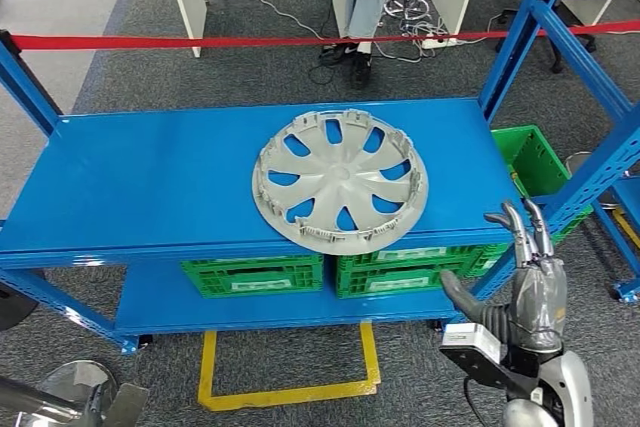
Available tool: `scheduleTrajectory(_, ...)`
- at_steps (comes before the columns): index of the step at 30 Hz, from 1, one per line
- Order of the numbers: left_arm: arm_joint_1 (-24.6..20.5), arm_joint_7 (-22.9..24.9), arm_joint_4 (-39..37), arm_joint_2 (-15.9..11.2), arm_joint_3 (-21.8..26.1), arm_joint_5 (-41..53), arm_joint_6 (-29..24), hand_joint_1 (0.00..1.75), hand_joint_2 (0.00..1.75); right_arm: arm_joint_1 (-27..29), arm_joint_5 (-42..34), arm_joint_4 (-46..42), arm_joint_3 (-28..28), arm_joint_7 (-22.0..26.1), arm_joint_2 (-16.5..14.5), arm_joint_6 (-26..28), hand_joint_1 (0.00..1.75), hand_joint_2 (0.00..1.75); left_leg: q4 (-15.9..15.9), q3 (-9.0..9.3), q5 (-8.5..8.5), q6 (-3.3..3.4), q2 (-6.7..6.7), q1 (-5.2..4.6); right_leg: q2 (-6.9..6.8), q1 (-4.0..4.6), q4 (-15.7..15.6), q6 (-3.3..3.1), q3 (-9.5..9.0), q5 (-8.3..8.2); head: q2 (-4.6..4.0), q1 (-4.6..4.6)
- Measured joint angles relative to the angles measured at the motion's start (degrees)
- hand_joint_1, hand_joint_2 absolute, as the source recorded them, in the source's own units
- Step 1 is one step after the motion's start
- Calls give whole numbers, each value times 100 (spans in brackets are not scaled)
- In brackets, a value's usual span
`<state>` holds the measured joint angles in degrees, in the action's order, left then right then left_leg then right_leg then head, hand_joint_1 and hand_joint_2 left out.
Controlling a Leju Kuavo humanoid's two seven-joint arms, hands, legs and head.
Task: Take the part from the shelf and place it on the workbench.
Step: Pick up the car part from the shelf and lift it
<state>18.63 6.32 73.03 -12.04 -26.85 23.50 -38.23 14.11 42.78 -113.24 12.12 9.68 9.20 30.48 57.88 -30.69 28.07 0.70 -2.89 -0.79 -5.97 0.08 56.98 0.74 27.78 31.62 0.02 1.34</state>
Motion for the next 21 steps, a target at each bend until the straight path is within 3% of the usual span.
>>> scheduleTrajectory(10, -433, -668, -1705, 421, 446, -696, 119, 0, 0, -248, 702, 220, 508, 213, 169, 283, 0, 175, 0, -1, 0, 0, 0, 0, 0, 1, 0, 0, 0, 0, 0, 1)
scheduleTrajectory(21, -862, -1303, -3436, 810, 909, -1428, 320, 0, 0, -526, 1796, 584, 768, 852, 175, 556, 0, 175, 0, -3, 0, 0, 0, -1, 0, 0, 0, 1, -2, -1, 0, 0)
